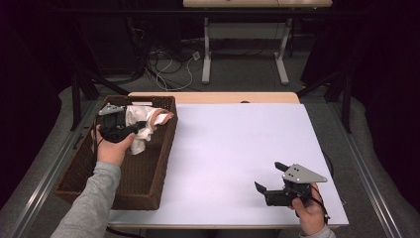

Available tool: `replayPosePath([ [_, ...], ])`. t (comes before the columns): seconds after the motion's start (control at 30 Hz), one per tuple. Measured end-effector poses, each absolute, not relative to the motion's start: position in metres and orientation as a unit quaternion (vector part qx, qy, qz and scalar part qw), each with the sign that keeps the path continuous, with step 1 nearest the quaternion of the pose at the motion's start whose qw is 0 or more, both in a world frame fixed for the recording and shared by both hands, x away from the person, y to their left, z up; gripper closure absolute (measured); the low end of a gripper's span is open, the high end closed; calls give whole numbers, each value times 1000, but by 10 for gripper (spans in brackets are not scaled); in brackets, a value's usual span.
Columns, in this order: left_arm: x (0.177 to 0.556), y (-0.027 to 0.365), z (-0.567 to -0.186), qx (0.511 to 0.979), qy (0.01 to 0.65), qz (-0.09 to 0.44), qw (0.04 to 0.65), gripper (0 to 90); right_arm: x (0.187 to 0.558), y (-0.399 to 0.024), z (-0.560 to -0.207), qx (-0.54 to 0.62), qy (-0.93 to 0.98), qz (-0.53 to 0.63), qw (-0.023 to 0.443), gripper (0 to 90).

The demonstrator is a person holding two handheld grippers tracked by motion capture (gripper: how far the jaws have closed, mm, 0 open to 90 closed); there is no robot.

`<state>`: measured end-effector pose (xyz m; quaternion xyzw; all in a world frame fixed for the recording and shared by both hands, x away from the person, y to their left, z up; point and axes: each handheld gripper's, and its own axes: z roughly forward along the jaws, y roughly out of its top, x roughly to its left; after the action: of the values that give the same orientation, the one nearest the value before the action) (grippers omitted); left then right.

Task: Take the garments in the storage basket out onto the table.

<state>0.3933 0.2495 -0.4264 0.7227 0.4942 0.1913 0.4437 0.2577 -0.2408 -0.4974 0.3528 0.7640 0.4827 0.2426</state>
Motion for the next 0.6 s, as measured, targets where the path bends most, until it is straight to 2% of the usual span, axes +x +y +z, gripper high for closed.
replayPosePath([
  [0.6, 368, 245, -409, 732, 467, 192, 457, 746, 258, -240, -499, 354, 765, 481, 240, 72],
])
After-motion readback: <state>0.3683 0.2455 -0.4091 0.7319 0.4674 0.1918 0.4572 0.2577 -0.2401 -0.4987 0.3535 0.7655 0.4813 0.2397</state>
